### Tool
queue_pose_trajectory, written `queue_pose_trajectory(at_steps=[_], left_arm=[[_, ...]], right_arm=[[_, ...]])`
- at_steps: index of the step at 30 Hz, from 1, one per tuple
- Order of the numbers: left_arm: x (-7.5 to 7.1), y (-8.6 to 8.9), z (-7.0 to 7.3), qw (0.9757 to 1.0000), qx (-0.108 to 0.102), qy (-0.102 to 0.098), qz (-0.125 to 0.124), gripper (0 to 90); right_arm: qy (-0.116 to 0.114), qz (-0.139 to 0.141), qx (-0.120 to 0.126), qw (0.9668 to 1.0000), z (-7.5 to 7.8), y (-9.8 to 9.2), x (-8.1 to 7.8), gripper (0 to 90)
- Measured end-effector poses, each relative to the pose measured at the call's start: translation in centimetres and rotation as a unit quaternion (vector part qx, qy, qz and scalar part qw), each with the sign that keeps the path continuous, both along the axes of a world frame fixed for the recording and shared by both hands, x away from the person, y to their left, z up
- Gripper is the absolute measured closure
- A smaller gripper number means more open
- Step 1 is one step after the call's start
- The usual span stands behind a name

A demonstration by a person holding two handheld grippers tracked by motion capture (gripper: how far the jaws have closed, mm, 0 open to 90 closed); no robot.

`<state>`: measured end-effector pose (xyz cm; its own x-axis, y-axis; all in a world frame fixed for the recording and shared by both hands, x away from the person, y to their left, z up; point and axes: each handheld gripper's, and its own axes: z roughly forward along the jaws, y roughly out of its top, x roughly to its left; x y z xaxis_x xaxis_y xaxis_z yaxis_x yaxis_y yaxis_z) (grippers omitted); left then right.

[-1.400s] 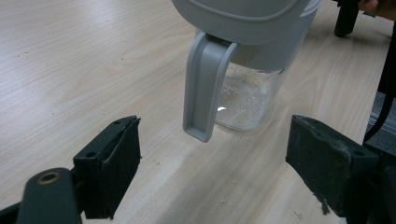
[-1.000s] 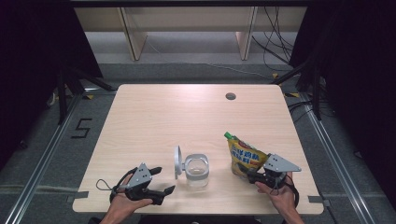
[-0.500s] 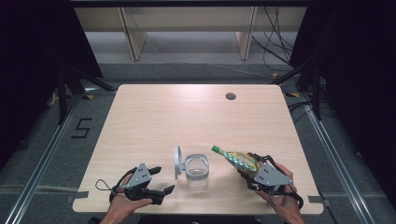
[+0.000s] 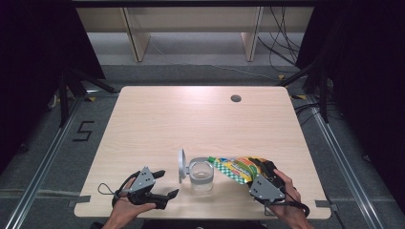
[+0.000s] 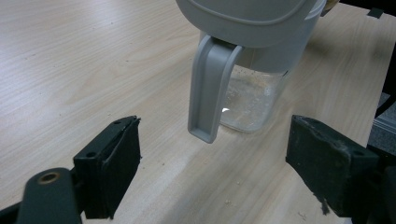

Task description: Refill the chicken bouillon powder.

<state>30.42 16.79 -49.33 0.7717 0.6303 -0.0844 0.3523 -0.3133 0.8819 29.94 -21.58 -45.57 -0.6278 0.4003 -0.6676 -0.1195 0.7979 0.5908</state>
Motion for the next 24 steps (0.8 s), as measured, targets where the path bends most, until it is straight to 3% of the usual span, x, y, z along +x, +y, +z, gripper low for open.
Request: queue_pose_trajectory(at_steps=[1,3,5,6,7,8,10,11,12,14,15,16,18,21,22,23,24], left_arm=[[0.0,0.1,0.0,1.0,0.006,-0.002,-0.001,17.0],[0.1,0.1,0.0,0.9999,0.007,-0.007,-0.005,17.0],[0.0,0.1,0.0,1.0,0.003,-0.007,0.0,17.0],[0.1,0.1,0.0,0.9999,0.006,-0.01,-0.005,17.0],[-0.1,0.0,0.0,1.0,-0.002,0.001,0.004,16.9],[-0.1,0.0,0.0,1.0,-0.002,0.001,0.004,17.0],[0.1,0.0,0.0,1.0,-0.002,-0.006,-0.001,17.0],[0.0,0.0,0.0,1.0,0.0,-0.006,-0.001,17.0],[0.0,0.0,-0.1,1.0,-0.005,0.0,0.003,17.0],[0.0,0.1,0.0,1.0,-0.003,-0.001,0.0,17.0],[0.0,0.1,0.0,1.0,-0.001,-0.001,0.002,16.9],[0.0,0.1,0.0,1.0,-0.001,-0.001,0.002,17.0],[0.0,0.0,0.0,1.0,-0.002,-0.002,0.002,17.0],[0.0,0.1,0.0,0.9999,0.006,-0.009,-0.005,17.0],[0.0,0.1,0.0,0.9999,0.006,-0.009,-0.005,17.0],[0.1,0.1,0.0,0.9999,0.005,-0.009,-0.005,17.0],[-0.1,0.0,0.0,1.0,-0.002,0.001,0.003,17.0]], right_arm=[[-0.007,0.006,-0.025,0.9997,-0.1,0.4,-0.2,39.6],[-0.016,0.016,-0.043,0.9988,-0.1,0.7,-0.4,39.6],[-0.008,0.008,-0.043,0.999,-0.2,0.8,-0.5,39.6],[-0.029,0.015,-0.079,0.9963,0.1,1.1,-0.4,39.6],[-0.029,0.016,-0.093,0.9951,0.4,1.2,-0.5,39.6],[-0.045,0.029,-0.113,0.9922,0.7,1.3,-0.3,39.7],[-0.043,0.024,-0.119,0.9917,1.0,1.4,-0.3,39.7],[-0.058,0.028,-0.147,0.9871,1.4,1.8,-0.2,39.8],[-0.061,0.031,-0.159,0.9849,1.6,1.9,-0.1,40.0],[-0.067,0.043,-0.179,0.9807,2.0,2.1,0.2,40.5],[-0.062,0.038,-0.177,0.9816,2.0,2.2,0.2,40.7],[-0.074,0.049,-0.195,0.9768,2.3,2.4,0.3,40.8],[-0.069,0.044,-0.195,0.9775,2.3,2.4,0.3,40.9],[-0.08,0.053,-0.223,0.9702,2.8,2.7,0.5,41.0],[-0.08,0.053,-0.223,0.9702,2.8,2.7,0.5,41.0],[-0.09,0.062,-0.236,0.9655,3.1,2.8,0.6,41.0],[-0.095,0.068,-0.23,0.9662,2.9,2.8,0.8,41.0]])
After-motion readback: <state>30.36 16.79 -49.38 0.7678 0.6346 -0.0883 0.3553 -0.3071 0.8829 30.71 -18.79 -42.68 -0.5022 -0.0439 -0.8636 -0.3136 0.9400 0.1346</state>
